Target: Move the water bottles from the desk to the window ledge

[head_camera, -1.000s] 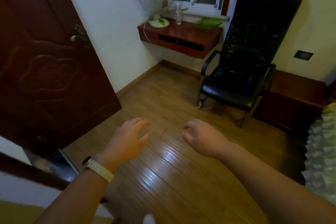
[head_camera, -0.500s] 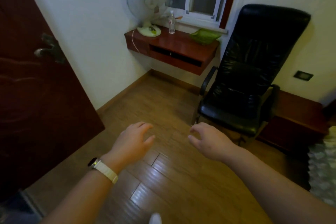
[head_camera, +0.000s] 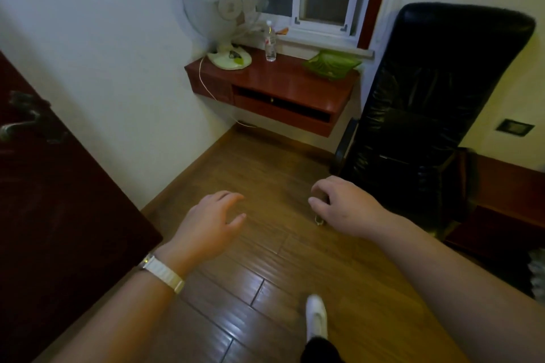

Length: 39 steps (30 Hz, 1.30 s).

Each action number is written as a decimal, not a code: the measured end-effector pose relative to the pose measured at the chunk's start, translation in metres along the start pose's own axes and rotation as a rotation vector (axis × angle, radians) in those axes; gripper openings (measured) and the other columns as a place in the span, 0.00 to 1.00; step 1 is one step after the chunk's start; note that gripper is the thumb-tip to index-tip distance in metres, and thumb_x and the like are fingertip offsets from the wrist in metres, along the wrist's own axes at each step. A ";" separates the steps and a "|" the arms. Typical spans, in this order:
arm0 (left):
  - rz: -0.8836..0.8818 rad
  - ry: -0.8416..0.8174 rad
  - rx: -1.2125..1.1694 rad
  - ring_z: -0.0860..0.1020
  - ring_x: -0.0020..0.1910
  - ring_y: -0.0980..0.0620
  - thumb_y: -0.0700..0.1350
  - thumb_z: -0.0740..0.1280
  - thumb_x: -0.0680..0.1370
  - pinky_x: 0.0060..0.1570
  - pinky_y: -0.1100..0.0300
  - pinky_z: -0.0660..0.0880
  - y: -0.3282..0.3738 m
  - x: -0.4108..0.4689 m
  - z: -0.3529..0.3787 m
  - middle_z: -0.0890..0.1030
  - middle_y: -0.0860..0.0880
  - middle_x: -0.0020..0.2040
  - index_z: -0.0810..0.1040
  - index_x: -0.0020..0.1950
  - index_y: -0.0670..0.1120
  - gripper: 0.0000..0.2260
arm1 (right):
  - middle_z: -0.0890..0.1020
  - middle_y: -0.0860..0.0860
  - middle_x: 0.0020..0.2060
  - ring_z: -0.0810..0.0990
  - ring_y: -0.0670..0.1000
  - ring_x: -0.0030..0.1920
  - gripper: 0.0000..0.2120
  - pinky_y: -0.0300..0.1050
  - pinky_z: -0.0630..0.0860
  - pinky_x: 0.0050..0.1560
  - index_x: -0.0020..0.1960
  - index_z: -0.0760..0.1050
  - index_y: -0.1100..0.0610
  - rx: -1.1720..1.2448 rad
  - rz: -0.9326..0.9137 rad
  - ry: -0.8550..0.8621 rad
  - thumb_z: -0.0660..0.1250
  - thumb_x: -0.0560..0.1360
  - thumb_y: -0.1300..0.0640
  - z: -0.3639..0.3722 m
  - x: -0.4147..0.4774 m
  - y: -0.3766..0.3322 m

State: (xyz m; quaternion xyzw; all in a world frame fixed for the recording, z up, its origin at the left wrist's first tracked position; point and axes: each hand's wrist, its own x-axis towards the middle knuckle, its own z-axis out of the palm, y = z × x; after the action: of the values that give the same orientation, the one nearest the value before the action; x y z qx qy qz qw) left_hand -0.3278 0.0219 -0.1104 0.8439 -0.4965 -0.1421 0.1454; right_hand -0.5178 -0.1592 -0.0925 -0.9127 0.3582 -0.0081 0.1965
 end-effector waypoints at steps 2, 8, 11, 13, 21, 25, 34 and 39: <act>-0.008 -0.016 0.010 0.67 0.71 0.54 0.56 0.61 0.80 0.68 0.52 0.69 0.000 0.033 0.004 0.69 0.55 0.73 0.66 0.74 0.55 0.22 | 0.76 0.45 0.60 0.77 0.46 0.56 0.20 0.45 0.78 0.54 0.67 0.72 0.48 0.002 -0.009 -0.026 0.60 0.79 0.42 0.002 0.032 0.013; -0.037 -0.026 0.049 0.66 0.73 0.52 0.55 0.61 0.81 0.70 0.52 0.67 0.019 0.150 0.009 0.67 0.52 0.74 0.66 0.75 0.53 0.22 | 0.75 0.45 0.61 0.76 0.46 0.57 0.20 0.46 0.78 0.56 0.67 0.72 0.47 0.020 -0.037 -0.087 0.60 0.79 0.41 -0.013 0.143 0.067; -0.045 -0.039 0.050 0.66 0.73 0.53 0.56 0.61 0.80 0.70 0.52 0.68 0.037 0.204 0.002 0.67 0.53 0.74 0.66 0.74 0.54 0.23 | 0.75 0.45 0.61 0.76 0.46 0.56 0.20 0.46 0.78 0.55 0.67 0.72 0.47 0.056 -0.046 -0.135 0.59 0.79 0.40 -0.037 0.190 0.092; -0.042 -0.015 0.042 0.66 0.73 0.54 0.55 0.61 0.80 0.70 0.53 0.69 0.048 0.237 -0.008 0.67 0.53 0.74 0.66 0.74 0.54 0.22 | 0.75 0.44 0.60 0.76 0.45 0.56 0.20 0.46 0.78 0.55 0.67 0.72 0.47 0.070 -0.071 -0.149 0.60 0.79 0.40 -0.054 0.221 0.107; -0.067 0.020 0.059 0.68 0.70 0.54 0.56 0.61 0.80 0.67 0.56 0.69 0.053 0.332 -0.029 0.67 0.52 0.74 0.66 0.74 0.55 0.22 | 0.74 0.45 0.61 0.75 0.46 0.57 0.20 0.46 0.77 0.56 0.67 0.72 0.48 0.069 -0.140 -0.139 0.58 0.80 0.42 -0.092 0.313 0.137; -0.055 0.022 0.064 0.69 0.69 0.54 0.56 0.61 0.80 0.67 0.56 0.70 0.036 0.373 -0.028 0.68 0.52 0.73 0.66 0.73 0.54 0.22 | 0.74 0.46 0.64 0.74 0.47 0.61 0.22 0.48 0.76 0.59 0.69 0.70 0.49 0.045 -0.142 -0.142 0.57 0.80 0.41 -0.091 0.355 0.141; -0.024 0.005 0.025 0.67 0.71 0.54 0.57 0.60 0.80 0.67 0.56 0.68 -0.032 0.490 -0.022 0.69 0.54 0.73 0.67 0.73 0.55 0.21 | 0.73 0.45 0.65 0.74 0.47 0.61 0.23 0.48 0.75 0.61 0.70 0.70 0.48 -0.006 -0.067 -0.213 0.57 0.79 0.40 -0.074 0.469 0.125; 0.024 -0.015 -0.067 0.69 0.68 0.55 0.56 0.61 0.80 0.66 0.55 0.71 -0.088 0.572 -0.048 0.70 0.54 0.71 0.69 0.72 0.55 0.20 | 0.73 0.45 0.63 0.74 0.46 0.58 0.22 0.45 0.74 0.57 0.69 0.71 0.48 -0.009 -0.015 -0.220 0.57 0.79 0.40 -0.077 0.554 0.099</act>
State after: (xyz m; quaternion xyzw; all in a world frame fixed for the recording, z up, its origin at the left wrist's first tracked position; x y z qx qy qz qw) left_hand 0.0280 -0.4353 -0.1546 0.8316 -0.5025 -0.1630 0.1715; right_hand -0.1826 -0.6163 -0.1278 -0.9116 0.3276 0.0922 0.2306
